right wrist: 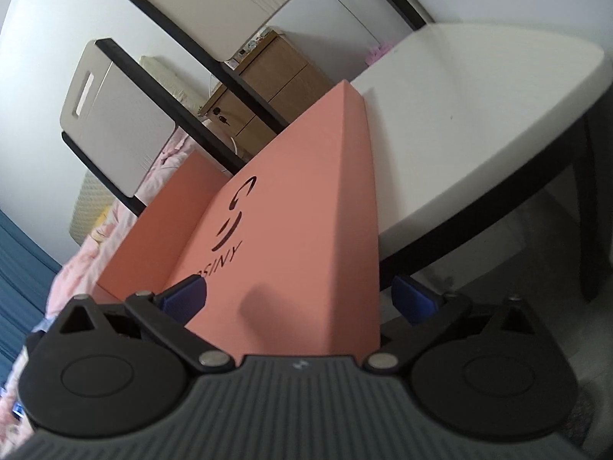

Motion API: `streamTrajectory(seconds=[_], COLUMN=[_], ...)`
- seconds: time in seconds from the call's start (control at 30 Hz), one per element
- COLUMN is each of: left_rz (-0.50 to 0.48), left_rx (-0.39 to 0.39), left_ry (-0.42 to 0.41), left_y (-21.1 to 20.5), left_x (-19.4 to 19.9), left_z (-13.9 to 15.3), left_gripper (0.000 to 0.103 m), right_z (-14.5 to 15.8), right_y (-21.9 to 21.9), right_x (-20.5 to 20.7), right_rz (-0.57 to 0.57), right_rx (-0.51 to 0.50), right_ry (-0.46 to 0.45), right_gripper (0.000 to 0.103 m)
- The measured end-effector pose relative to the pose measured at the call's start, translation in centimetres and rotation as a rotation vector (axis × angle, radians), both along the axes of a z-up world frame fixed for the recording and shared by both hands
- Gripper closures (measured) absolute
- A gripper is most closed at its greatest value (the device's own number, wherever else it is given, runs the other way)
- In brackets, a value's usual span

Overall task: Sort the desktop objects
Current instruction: 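Grasp the lid edges with both grippers and lift it, then carry the lid with both grippers over the open pink box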

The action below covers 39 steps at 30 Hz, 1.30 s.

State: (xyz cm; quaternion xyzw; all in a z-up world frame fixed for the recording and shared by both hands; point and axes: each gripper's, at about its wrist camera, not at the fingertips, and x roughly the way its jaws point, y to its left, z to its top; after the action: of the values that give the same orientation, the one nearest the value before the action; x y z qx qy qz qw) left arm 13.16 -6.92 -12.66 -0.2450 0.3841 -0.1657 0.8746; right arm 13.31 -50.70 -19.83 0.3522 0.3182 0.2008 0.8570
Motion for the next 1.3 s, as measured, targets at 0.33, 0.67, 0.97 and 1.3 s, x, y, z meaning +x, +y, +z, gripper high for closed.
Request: streamTrajectory(seconds=[0.33, 0.67, 0.97, 1.3], left_rz=[-0.008, -0.014, -0.057, -0.088], left_rx=[-0.099, -0.120, -0.163, -0.142], left_ry=[0.065, -0.073, -0.105, -0.194], left_y=[0.2, -0.3, -1.7, -1.0], left_x=[0.6, -0.8, -0.3, -0.4], left_z=[-0.6, 4.9, 9.1, 13.3], left_gripper=[0.015, 0.014, 0.014, 0.014], right_z=[0.0, 5.1, 9.0, 12.3], right_y=[0.9, -0.5, -2.7, -3.0], right_x=[0.4, -1.8, -3.0, -3.4], right_rz=[0.068, 0.066, 0.003, -0.033], right_rx=[0.019, 0.043, 0.101, 0.129], right_ry=[0.044, -0.149, -0.280, -0.368], right_gripper=[0.022, 0.027, 0.027, 0.027])
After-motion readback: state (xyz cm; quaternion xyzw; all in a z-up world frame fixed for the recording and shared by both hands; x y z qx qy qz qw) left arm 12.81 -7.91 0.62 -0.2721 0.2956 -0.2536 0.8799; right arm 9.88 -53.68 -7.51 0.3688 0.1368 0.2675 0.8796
